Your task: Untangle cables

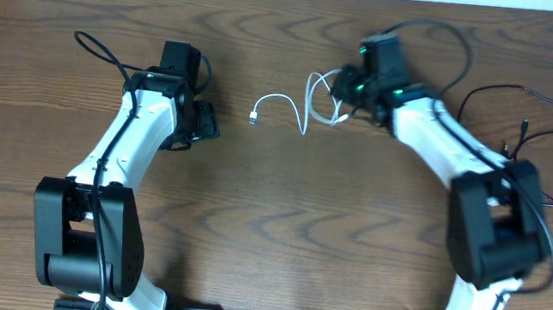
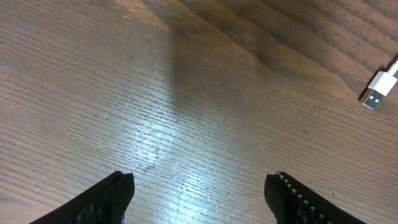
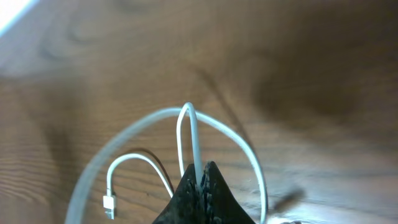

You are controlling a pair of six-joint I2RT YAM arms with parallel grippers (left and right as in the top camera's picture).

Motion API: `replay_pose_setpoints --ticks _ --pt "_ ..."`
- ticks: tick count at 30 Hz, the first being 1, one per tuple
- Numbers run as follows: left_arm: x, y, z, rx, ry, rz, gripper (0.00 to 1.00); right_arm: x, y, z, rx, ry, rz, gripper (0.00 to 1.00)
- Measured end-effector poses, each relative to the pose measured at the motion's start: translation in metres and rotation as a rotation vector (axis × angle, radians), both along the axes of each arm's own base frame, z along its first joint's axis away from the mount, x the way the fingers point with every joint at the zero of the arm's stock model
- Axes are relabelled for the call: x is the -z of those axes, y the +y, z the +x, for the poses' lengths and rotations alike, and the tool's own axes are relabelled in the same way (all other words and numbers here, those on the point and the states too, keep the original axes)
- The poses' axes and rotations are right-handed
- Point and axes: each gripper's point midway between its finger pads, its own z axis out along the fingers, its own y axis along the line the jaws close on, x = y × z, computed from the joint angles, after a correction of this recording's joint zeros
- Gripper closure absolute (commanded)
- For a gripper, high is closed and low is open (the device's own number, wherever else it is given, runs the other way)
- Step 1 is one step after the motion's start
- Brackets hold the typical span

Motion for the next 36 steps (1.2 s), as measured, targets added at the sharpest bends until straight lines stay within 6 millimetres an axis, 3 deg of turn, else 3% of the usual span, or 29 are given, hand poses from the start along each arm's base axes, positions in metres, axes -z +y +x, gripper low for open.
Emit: replay_pose_setpoints --ticks 3,6,10,14,19,23,24,31,36 --pt "0.000 0.000 0.000 0.000 0.000 0.000 0.27 -0.056 -0.030 0.012 0.013 -0.134 -0.011 0.99" --pt "0.000 0.000 0.000 0.000 0.000 0.000 0.27 -0.124 -0.074 0.018 0.070 -0.288 -0.011 0.99" --pt "0.000 0.000 0.000 0.000 0.000 0.000 0.27 -0.216 -0.155 0.011 0.217 -0.493 -0.029 0.99" --pt "0.000 0.000 0.000 0.000 0.000 0.000 0.27 -0.268 -0.220 -0.006 0.343 -0.620 -0.061 0.99" --pt "0.000 0.000 0.000 0.000 0.000 0.000 0.27 -0.292 -0.288 -0.021 0.481 -0.684 -0.109 0.99" --pt "0.000 0.000 0.000 0.000 0.000 0.000 0.27 -0.292 -0.344 -0.035 0.596 -0.678 -0.150 0.99" --pt "0.000 0.000 0.000 0.000 0.000 0.000 0.27 -0.292 -0.368 -0.043 0.649 -0.677 -0.170 0.99" --pt "0.000 0.000 0.000 0.000 0.000 0.000 0.27 -0.284 -0.460 -0.089 0.856 -0.632 -0.238 0.99" --pt "0.000 0.000 0.000 0.000 0.001 0.000 0.27 -0.264 -0.489 -0.105 0.924 -0.563 -0.256 0.99"
